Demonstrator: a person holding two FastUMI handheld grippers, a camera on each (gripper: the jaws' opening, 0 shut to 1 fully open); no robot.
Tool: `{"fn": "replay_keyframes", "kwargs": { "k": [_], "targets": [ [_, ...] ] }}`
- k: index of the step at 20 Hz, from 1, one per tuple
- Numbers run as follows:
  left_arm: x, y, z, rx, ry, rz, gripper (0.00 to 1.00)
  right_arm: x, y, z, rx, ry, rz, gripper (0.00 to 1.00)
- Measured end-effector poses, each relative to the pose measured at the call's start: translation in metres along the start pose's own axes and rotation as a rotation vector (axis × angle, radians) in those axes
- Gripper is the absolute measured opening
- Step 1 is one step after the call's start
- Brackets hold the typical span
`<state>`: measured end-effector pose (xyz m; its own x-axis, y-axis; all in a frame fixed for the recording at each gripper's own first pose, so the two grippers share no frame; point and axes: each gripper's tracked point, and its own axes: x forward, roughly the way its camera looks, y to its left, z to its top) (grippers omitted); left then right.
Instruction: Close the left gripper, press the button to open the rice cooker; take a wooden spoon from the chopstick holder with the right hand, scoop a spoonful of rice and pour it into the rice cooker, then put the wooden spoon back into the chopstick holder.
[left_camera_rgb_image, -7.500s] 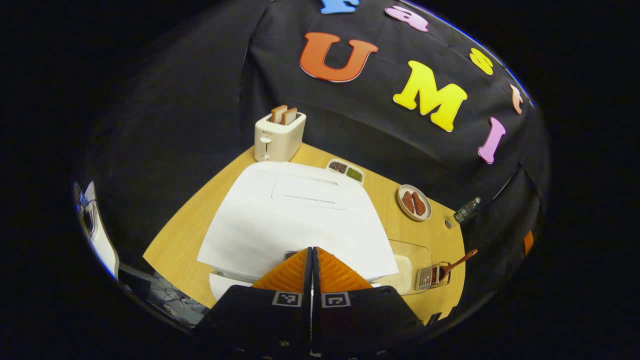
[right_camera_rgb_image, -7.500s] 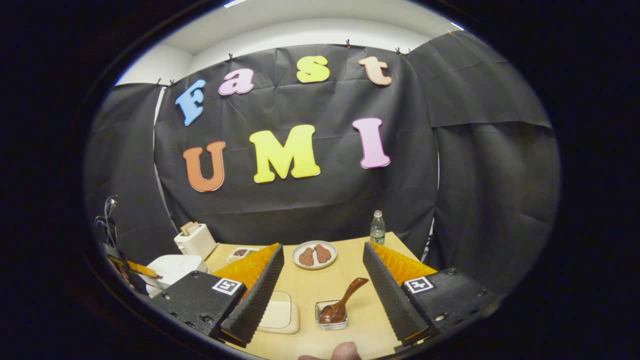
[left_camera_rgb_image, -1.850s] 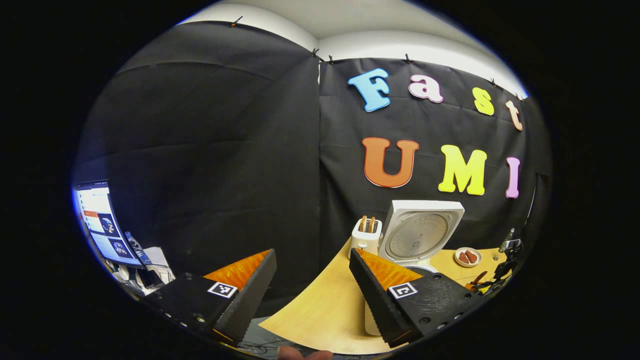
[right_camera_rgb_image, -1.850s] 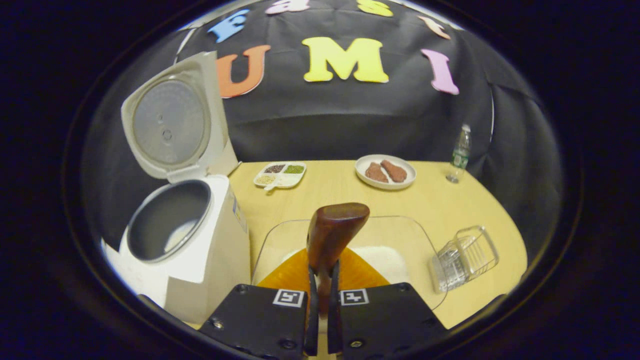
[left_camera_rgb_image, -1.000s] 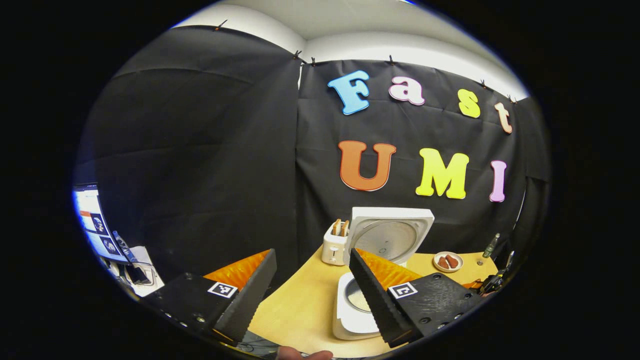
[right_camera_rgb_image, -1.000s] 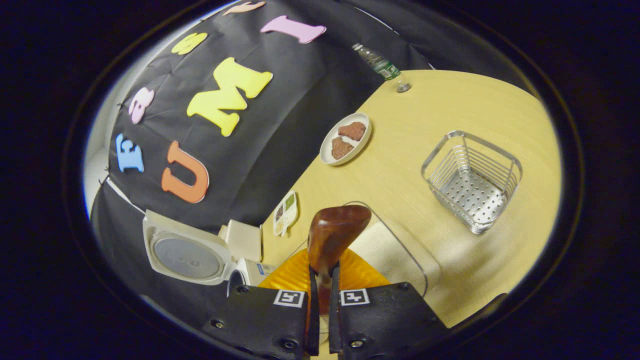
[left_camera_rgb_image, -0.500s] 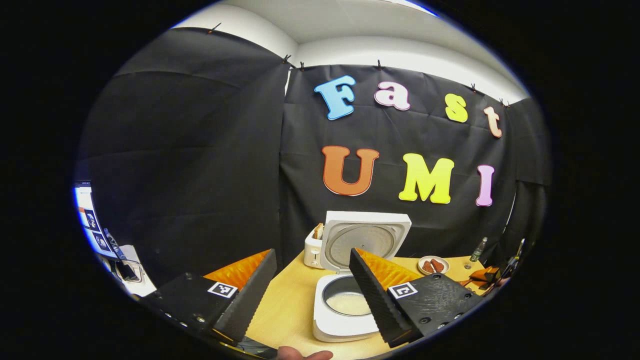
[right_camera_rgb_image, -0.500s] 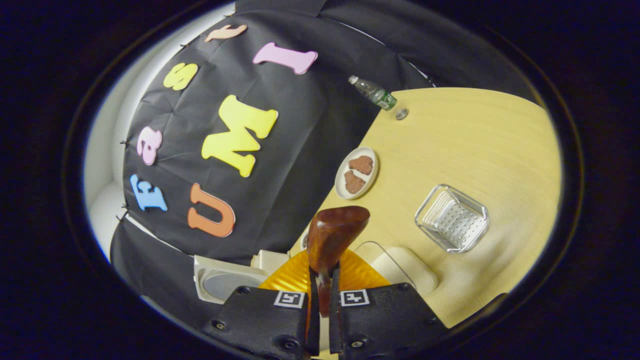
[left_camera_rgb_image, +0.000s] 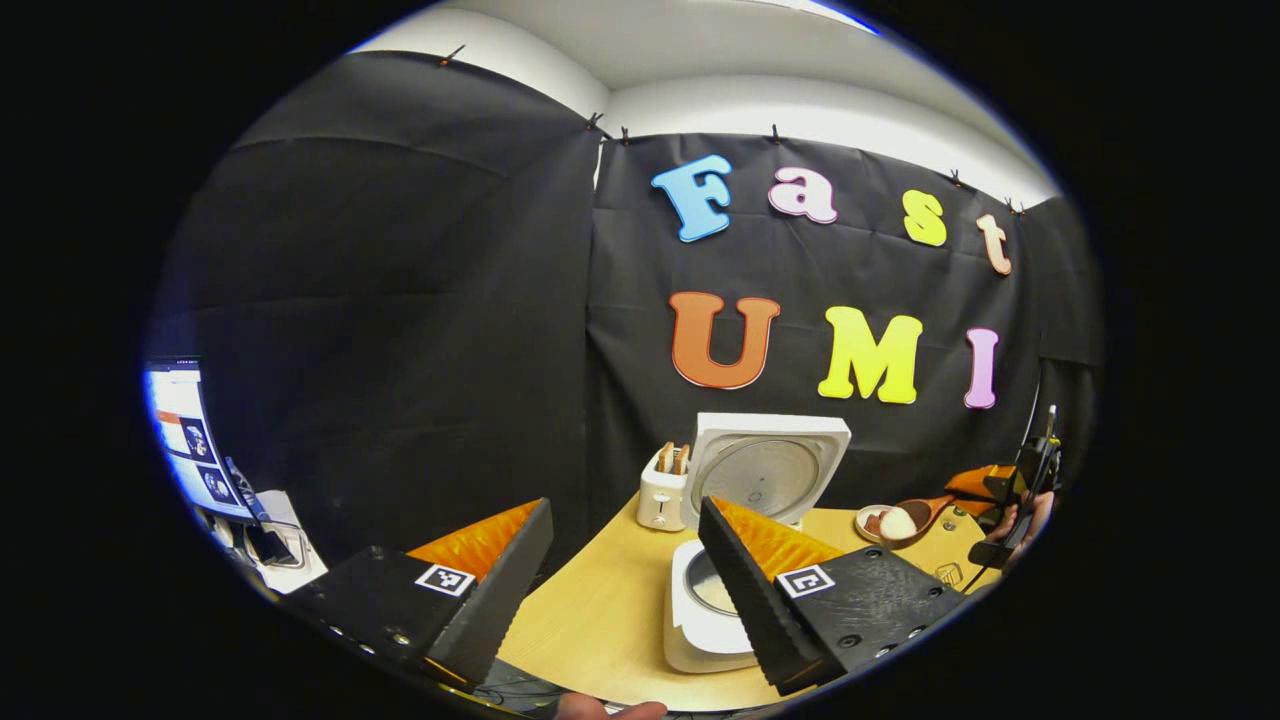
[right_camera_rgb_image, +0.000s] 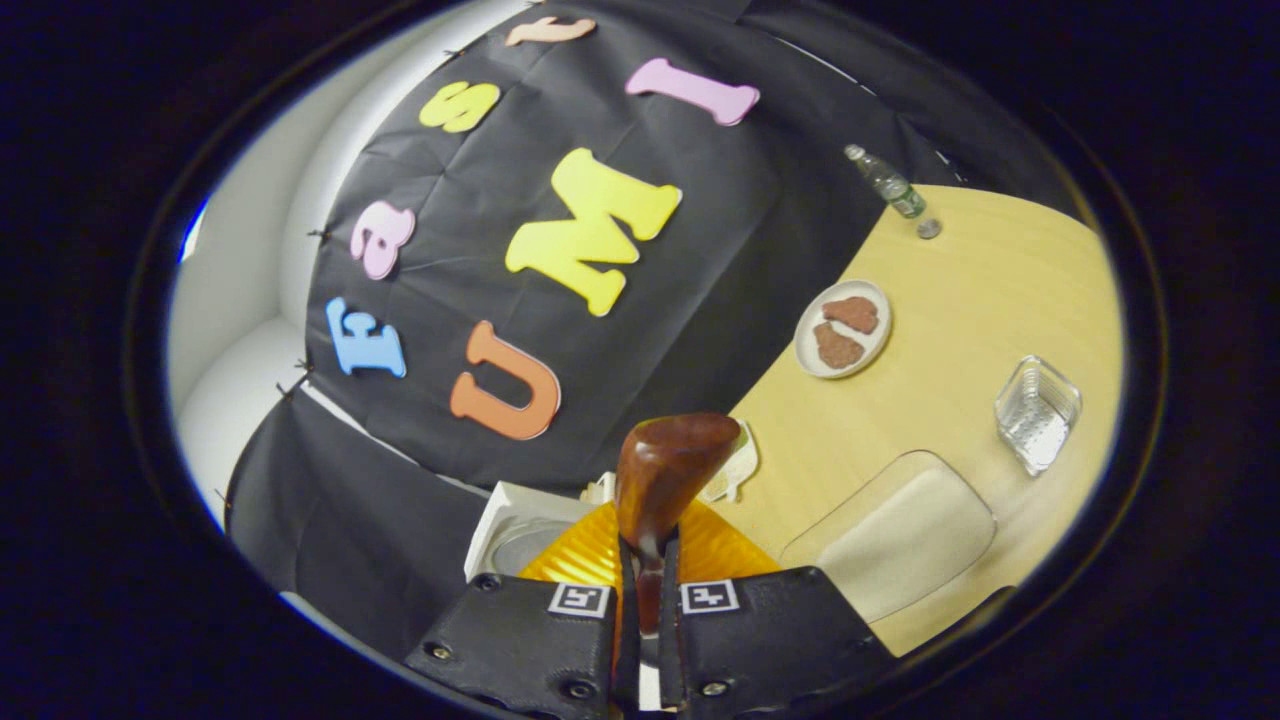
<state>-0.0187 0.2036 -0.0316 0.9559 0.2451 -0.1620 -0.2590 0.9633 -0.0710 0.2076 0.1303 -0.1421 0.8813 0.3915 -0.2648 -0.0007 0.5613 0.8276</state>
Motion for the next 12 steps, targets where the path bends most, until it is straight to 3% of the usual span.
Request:
{"fn": "replay_keyframes", "kwargs": {
  "k": [6, 12],
  "targets": [
    [-0.016, 0.037, -0.011, 0.020, 0.013, 0.068, 0.95, 0.050, 0.032, -0.050, -0.144, 0.081, -0.004, 0.13],
    [-0.021, 0.042, -0.017, 0.026, 0.018, 0.071, 0.94, 0.077, 0.036, -0.080, -0.341, 0.133, -0.068, 0.13]
  ]
}}
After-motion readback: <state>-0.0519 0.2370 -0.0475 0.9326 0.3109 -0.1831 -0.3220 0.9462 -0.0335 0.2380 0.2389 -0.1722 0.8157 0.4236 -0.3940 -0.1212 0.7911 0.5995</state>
